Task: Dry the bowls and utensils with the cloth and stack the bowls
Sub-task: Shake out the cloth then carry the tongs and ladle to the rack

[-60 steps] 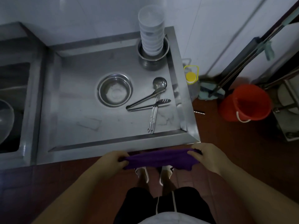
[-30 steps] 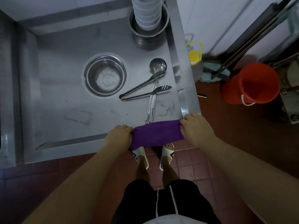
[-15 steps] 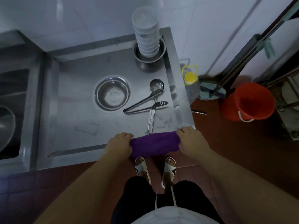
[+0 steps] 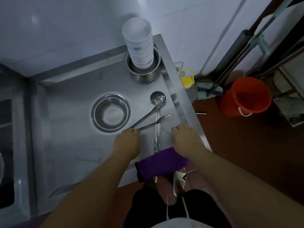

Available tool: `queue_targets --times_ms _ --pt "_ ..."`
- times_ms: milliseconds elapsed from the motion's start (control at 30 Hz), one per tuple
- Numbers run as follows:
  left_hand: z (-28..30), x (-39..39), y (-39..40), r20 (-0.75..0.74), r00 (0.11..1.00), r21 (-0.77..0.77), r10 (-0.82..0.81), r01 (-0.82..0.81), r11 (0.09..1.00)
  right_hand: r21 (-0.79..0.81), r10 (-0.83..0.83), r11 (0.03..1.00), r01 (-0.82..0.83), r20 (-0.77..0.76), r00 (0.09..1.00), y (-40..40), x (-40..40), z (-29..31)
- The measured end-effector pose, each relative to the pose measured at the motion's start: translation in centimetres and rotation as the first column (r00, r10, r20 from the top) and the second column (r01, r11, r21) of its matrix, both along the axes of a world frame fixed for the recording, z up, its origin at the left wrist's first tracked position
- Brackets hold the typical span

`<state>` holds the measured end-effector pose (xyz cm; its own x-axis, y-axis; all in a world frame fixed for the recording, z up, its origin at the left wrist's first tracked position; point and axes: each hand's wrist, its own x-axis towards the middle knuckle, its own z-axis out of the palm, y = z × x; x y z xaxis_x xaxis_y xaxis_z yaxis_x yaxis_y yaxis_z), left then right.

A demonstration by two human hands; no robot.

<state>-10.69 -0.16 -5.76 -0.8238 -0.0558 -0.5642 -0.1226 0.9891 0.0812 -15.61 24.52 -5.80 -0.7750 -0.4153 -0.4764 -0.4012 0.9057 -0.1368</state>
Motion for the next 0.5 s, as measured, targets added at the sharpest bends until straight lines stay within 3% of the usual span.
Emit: queue_targets --times_ms 500 --pt "-5.4 -7.2 -1.2 -0.068 0.992 0.11 -0.105 0.112 0.988 0.096 -0.356 0.933 0.348 0.083 0.931 -7.4 -0.1 -3.5"
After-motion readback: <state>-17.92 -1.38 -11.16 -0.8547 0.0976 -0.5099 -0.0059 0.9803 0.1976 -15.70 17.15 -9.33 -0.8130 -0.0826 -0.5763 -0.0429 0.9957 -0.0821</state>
